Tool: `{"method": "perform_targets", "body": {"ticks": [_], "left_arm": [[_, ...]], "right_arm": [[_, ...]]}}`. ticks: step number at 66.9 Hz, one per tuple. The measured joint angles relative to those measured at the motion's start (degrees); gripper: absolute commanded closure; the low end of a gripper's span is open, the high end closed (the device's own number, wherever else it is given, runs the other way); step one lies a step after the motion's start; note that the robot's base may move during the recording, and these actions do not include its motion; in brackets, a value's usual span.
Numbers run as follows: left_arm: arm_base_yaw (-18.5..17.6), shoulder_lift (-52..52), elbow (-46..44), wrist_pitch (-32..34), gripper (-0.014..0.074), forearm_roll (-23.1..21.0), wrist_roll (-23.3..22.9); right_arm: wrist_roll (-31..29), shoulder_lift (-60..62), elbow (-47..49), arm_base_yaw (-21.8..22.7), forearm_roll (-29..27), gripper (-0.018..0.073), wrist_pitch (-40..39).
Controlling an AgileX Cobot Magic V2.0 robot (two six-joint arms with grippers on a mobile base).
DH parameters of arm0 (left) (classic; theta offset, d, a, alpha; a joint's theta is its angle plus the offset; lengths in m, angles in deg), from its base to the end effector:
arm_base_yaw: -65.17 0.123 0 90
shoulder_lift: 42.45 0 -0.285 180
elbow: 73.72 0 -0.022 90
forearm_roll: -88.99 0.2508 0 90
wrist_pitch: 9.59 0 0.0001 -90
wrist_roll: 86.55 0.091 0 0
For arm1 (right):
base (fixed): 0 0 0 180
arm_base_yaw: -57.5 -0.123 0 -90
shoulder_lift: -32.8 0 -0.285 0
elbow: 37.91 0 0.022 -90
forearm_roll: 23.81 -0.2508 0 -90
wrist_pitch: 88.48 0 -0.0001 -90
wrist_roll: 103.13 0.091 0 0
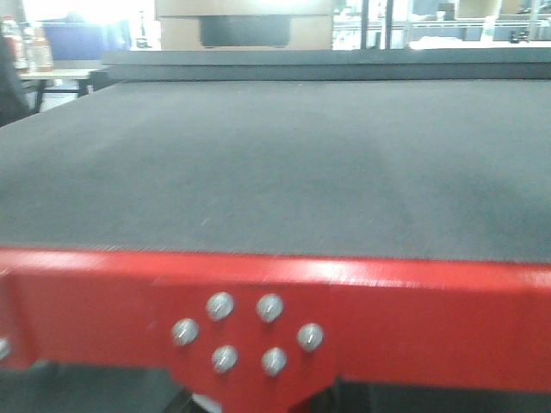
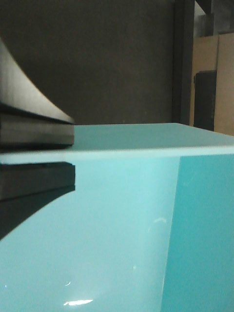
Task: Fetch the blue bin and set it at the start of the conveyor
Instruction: 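Hold the bin above the conveyor's near end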
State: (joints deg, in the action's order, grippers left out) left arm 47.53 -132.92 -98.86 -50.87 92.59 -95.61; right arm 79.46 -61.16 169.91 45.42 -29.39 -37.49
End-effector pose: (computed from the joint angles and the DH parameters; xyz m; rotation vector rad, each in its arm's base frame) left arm 0.2948 -0.0898 0.5067 0.1549 1.8606 -0.2516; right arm 0.3124 0.0739 0.4876 -0.1543 2.0459 0.2753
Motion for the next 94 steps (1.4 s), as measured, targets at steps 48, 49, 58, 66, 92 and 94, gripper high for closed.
{"method": "perform_targets", "body": {"ticks": [48,49,58,66,92,94], "left_arm": [[0.0,0.0,0.0,0.0,0.0708,0.0,0.0],[0.0,0.0,0.0,0.0,0.0708,0.0,0.0],[0.0,0.0,0.0,0.0,0.0708,0.0,0.0],[0.0,0.0,0.0,0.0,0.0708,0.0,0.0],[0.0,0.0,0.0,0.0,0.0708,0.0,0.0],[0.0,0.0,0.0,0.0,0.0708,0.0,0.0]], "right_arm": [[0.0,0.0,0.0,0.0,0.0,0.0711,0.0],[0.0,0.0,0.0,0.0,0.0,0.0711,0.0],[0.0,0.0,0.0,0.0,0.0,0.0711,0.0],[0.0,0.0,0.0,0.0,0.0,0.0711,0.0],[0.0,0.0,0.0,0.0,0.0,0.0711,0.0],[0.0,0.0,0.0,0.0,0.0,0.0711,0.0]]}}
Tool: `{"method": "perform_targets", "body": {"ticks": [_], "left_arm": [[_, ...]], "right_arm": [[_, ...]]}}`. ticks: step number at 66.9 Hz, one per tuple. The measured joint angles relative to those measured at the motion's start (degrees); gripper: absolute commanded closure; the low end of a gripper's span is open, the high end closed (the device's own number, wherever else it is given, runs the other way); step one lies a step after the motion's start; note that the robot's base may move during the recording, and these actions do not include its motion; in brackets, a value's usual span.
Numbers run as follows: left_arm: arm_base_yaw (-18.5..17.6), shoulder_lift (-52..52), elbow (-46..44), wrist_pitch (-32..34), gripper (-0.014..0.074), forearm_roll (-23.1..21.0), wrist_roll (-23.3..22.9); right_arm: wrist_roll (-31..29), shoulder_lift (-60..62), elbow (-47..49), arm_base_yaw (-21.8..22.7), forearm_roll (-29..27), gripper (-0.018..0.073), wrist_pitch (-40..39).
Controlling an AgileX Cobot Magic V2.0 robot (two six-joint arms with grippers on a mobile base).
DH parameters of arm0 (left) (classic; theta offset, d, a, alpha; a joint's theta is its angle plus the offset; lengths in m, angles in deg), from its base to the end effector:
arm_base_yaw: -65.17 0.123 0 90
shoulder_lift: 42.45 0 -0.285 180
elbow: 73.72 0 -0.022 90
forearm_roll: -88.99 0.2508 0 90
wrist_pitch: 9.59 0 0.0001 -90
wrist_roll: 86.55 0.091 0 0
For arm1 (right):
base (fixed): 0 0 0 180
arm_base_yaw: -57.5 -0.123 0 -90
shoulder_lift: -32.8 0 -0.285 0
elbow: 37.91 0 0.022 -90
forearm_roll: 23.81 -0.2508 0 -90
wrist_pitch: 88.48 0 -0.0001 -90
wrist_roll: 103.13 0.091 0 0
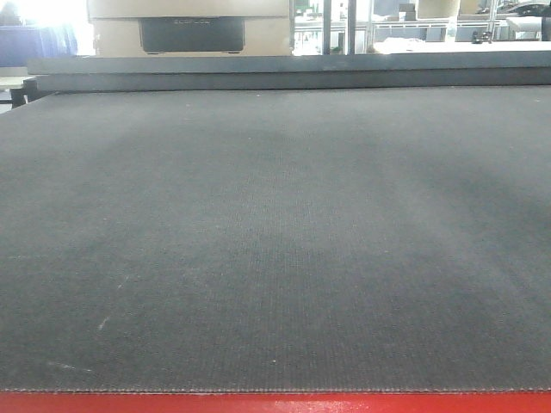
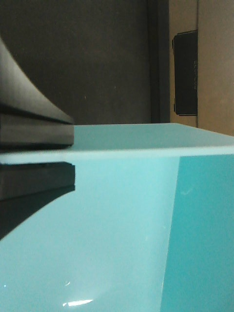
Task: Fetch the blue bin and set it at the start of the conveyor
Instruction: 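Hold the bin above the conveyor's near end, then lower the teal bin onto the conveyor belt with both grippers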
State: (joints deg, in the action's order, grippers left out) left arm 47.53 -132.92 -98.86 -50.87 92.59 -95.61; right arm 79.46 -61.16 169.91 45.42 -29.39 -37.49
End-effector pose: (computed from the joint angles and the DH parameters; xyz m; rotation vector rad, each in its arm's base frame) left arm 0.2948 -0.0898 0.5067 0.1549 1.8606 -0.2516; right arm 0.3124 0.0739 0.4876 -0.1543 2.0459 0.2753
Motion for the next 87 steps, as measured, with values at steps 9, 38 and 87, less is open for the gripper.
{"method": "perform_targets", "body": {"ticks": [9,38,87], "left_arm": [[0.0,0.0,0.0,0.0,0.0708,0.0,0.0],[0.0,0.0,0.0,0.0,0.0708,0.0,0.0],[-0.1,0.1,18.2,-6.2,0.0708,-2.7,-0.9]], "right_arm": [[0.0,0.0,0.0,0.0,0.0,0.0711,0.0],[0.0,0.0,0.0,0.0,0.0,0.0711,0.0],[0.0,0.0,-15.6,0.0,-0.7,0.0711,5.6]]}}
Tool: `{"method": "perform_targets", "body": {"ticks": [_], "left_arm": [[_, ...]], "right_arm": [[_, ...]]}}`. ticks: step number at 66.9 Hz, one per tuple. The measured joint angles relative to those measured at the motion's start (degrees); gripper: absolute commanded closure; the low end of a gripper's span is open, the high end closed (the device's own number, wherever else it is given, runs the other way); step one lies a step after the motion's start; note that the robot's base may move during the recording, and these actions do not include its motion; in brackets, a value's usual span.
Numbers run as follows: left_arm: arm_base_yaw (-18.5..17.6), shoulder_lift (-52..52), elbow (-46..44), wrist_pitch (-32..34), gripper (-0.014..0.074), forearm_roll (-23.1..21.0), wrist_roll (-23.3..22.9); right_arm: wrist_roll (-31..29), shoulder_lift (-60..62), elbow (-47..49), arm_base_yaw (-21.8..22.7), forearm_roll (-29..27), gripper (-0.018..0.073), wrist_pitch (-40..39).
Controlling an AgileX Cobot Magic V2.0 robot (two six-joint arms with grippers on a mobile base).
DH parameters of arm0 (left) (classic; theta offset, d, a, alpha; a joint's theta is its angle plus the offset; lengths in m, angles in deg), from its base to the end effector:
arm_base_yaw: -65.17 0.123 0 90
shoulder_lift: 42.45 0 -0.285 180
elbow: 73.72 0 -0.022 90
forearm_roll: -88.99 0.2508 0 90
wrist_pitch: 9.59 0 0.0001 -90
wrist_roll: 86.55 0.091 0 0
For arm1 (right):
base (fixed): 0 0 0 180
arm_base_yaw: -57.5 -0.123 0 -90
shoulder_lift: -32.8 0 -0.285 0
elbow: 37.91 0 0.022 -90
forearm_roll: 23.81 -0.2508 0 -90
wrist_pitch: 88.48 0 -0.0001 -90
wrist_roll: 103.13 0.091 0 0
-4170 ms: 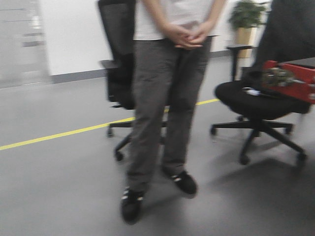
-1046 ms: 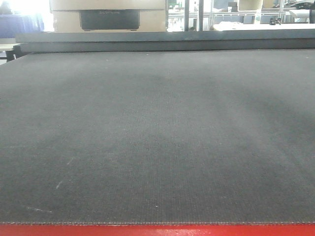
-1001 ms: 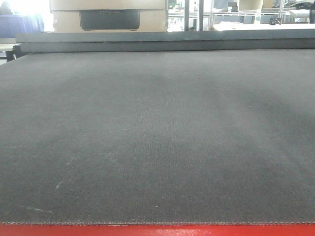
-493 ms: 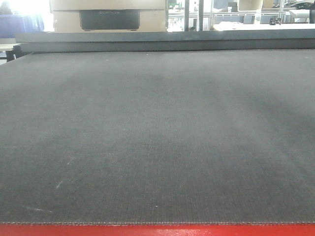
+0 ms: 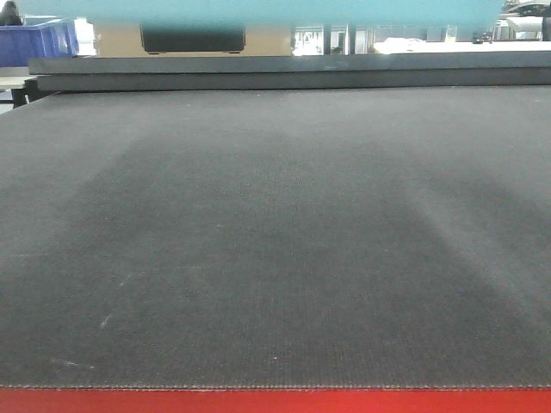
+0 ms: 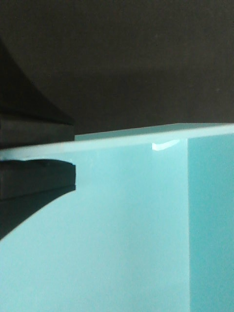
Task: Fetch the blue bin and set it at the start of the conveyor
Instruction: 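Lower the teal bin onto the conveyor belt with both grippers, then open both grippers and lift them off the bin walls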
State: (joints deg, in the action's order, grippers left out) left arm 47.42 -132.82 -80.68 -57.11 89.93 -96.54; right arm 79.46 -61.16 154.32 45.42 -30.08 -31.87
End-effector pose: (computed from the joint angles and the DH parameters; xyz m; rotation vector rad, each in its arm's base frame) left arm 0.3024 -0.0956 0.3989 0.1617 2.2902 -0.2321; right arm 0.3161 0.0761 0.3976 -0.1696 2.4170 0.2551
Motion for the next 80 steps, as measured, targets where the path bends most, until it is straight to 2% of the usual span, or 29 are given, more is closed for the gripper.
{"method": "perform_targets", "body": {"ticks": [14,23,34,39,44,49,50,55,56,71,76,80], "left_arm": [[0.0,-0.1,14.8,14.6,0.0708,-0.5,-0.1],[0.0,-0.9,21.2,20.0,0.0708,-0.9,-0.1],[0.0,-3.1,24.0,23.4,0.0678,-0.9,-0.1],[0.0,-3.9,24.0,23.4,0.0595,-0.9,-0.2],[0.0,-4.5,24.1,23.4,0.0455,-0.9,-0.2],[0.0,-4.6,24.1,23.2,0.0264,-0.9,-0.1],[0.0,-4.6,24.1,23.1,0.0197,-0.9,-0.1],[0.0,-4.6,24.1,22.7,-0.0028,-0.9,-0.1],[0.0,-4.6,24.1,22.6,-0.003,-0.9,-0.1],[0.0,-1.5,24.1,22.2,0.0104,-0.9,-0.1],[0.0,0.9,24.1,22.2,0.0139,-0.9,-0.1],[0.0,3.3,24.1,21.9,0.0193,-0.6,-0.1]], "right_arm": [[0.0,-2.8,-12.9,-0.1,-0.6,0.0711,-12.3],[-0.1,-5.4,-15.9,-0.1,-1.2,0.0711,-15.5],[-0.1,-8.0,-16.2,-0.1,-1.2,0.069,-17.6],[-0.1,-8.3,-16.4,-0.1,-1.2,0.0602,-17.6],[-0.4,-8.5,-16.4,-0.1,-1.2,0.0466,-17.7],[-0.6,-8.5,-16.4,-0.1,-0.8,0.0268,-17.7],[-0.7,-8.5,-16.2,-0.1,-0.8,0.0204,-17.7],[-0.9,-8.5,-15.4,-0.1,-0.6,0.0003,-17.0],[-0.9,-8.5,-15.3,-0.1,-0.6,-0.0023,-16.7],[-1.1,-7.1,-12.8,-0.1,-0.5,0.003,-14.7],[-1.1,-5.5,-12.4,-0.1,-0.5,0.009,-14.7],[-1.1,-3.8,-12.4,0.3,-0.5,0.0188,-14.7]]}}
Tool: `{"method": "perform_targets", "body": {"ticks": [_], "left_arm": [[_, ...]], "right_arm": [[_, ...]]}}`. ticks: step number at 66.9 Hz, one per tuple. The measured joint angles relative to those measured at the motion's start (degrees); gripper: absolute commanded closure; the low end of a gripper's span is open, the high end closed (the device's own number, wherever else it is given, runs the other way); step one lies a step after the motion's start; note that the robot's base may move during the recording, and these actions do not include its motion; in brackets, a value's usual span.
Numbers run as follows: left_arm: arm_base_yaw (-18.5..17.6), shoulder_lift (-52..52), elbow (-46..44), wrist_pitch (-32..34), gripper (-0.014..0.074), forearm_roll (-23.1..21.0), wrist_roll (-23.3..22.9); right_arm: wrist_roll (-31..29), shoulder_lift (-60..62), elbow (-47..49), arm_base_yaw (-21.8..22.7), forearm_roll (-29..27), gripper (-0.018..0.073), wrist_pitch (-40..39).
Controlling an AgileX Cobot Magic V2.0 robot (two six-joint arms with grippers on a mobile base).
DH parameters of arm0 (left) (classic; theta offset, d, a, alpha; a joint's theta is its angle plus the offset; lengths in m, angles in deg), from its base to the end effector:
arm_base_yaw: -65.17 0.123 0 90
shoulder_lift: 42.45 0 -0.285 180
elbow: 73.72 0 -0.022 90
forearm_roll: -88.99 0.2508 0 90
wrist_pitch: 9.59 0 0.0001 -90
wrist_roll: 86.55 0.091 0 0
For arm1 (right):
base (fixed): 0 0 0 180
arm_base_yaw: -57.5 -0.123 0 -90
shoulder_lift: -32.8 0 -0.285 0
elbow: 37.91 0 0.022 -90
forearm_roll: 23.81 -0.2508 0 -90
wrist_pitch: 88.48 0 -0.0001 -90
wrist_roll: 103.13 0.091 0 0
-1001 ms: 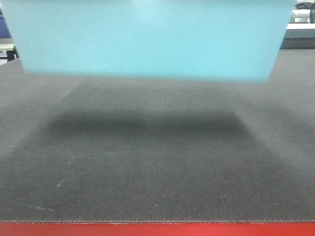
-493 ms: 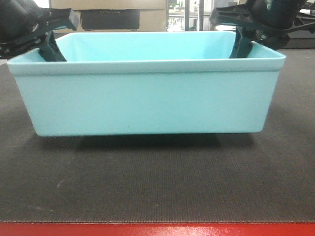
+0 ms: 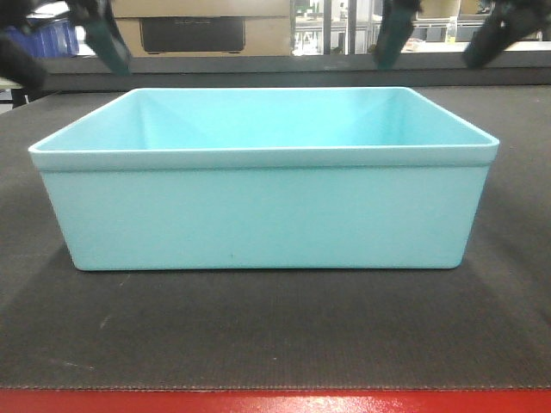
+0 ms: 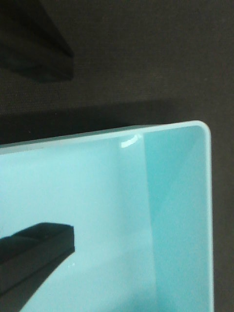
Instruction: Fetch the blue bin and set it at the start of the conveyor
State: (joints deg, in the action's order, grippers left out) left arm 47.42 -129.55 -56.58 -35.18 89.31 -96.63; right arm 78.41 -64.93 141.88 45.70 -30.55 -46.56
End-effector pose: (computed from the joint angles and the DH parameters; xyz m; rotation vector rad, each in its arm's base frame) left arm 0.2895 -0.0924 0.3089 0.1568 2.2730 -0.2512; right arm 0.3396 0.0782 0.3233 -0.1471 2.4440 0.2384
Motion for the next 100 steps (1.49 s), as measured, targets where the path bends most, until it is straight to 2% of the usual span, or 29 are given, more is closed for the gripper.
{"method": "perform_targets", "body": {"ticks": [1,9,16,17,29,37,55,67,85,100], "left_arm": [[0.0,0.6,0.0,0.0,0.0212,0.0,0.0],[1.4,5.5,0.0,-1.0,0.0441,0.3,0.1],[5.2,8.7,0.0,-2.7,0.0668,1.3,1.3],[5.9,9.0,0.0,-3.1,0.0697,1.4,1.6],[13.3,11.8,1.0,-7.8,0.0707,2.0,8.2],[15.5,14.1,5.3,-7.9,0.0707,1.9,10.5],[15.7,25.2,22.2,0.3,0.0707,1.5,11.2],[15.7,36.8,31.2,1.7,0.0707,1.5,11.2],[15.7,57.6,35.1,0.1,0.0707,1.5,11.4],[15.7,69.6,35.2,-2.7,0.0707,1.5,11.4]], "right_arm": [[0.0,0.5,0.0,0.2,0.0,0.0202,0.0],[0.0,4.2,0.1,2.4,0.0,0.0493,0.9],[0.0,7.1,0.1,5.7,0.1,0.072,2.4],[0.0,7.5,0.0,6.2,0.1,0.0726,2.5],[0.0,13.7,-5.3,12.1,1.3,0.072,1.6],[0.0,18.8,-13.5,13.6,4.5,0.072,-2.0],[0.0,32.0,-38.3,13.8,6.7,0.072,-14.7],[0.0,44.4,-50.3,13.8,6.7,0.072,-19.0],[0.0,65.9,-53.0,13.8,7.1,0.072,-20.6],[0.0,79.3,-53.0,13.8,7.2,0.072,-21.7]]}}
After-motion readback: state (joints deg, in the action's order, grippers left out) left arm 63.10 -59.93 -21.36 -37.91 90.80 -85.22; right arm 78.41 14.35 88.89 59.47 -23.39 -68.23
